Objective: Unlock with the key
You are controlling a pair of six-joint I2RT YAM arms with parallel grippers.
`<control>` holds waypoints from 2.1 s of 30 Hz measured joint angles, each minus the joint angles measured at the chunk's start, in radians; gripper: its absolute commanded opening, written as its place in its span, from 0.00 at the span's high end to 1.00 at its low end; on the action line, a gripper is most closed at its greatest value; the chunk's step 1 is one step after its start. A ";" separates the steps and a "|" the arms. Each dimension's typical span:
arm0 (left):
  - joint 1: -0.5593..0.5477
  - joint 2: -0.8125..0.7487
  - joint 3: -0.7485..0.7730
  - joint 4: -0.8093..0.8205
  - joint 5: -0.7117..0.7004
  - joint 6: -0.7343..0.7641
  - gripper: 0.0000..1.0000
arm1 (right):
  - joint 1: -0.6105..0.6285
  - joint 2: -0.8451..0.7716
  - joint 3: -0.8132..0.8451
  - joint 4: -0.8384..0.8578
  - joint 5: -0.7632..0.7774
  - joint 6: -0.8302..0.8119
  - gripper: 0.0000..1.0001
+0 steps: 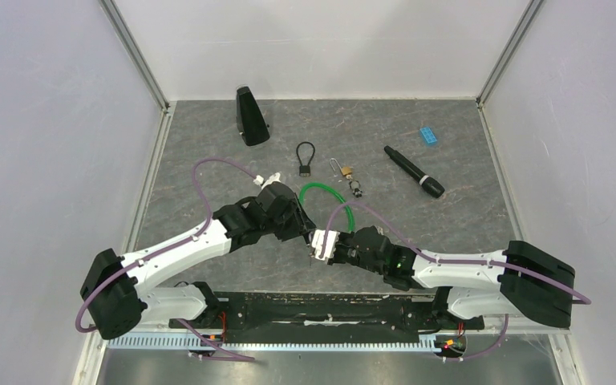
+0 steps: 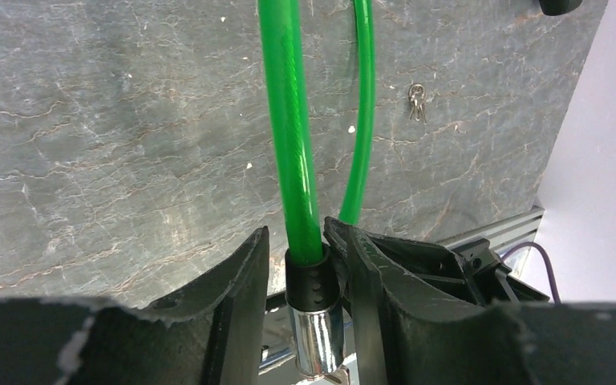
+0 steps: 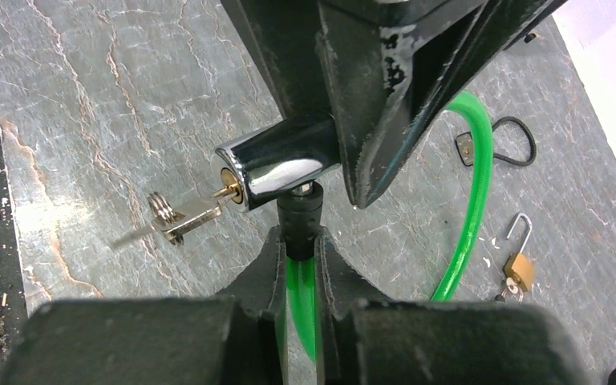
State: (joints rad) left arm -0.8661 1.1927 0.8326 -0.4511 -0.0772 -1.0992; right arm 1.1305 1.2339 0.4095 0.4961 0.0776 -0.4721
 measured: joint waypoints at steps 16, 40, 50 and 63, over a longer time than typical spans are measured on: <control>0.001 0.000 -0.036 0.064 0.031 -0.042 0.98 | 0.000 0.008 0.015 -0.007 0.021 -0.009 1.00; 0.204 -0.206 -0.030 -0.164 0.080 0.074 0.98 | 0.008 -0.002 0.020 -0.073 0.140 -0.159 0.89; 0.230 -0.317 -0.037 -0.206 -0.033 0.132 0.98 | 0.008 0.007 0.021 -0.080 0.121 -0.121 0.40; 0.329 -0.205 -0.006 -0.254 -0.252 0.219 0.98 | -0.037 -0.054 0.010 -0.103 0.204 0.079 0.02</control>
State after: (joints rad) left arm -0.5373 0.9878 0.8265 -0.7052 -0.3294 -0.8799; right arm 1.0939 1.1797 0.4198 0.3931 0.2817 -0.3931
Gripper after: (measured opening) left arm 0.292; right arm 0.979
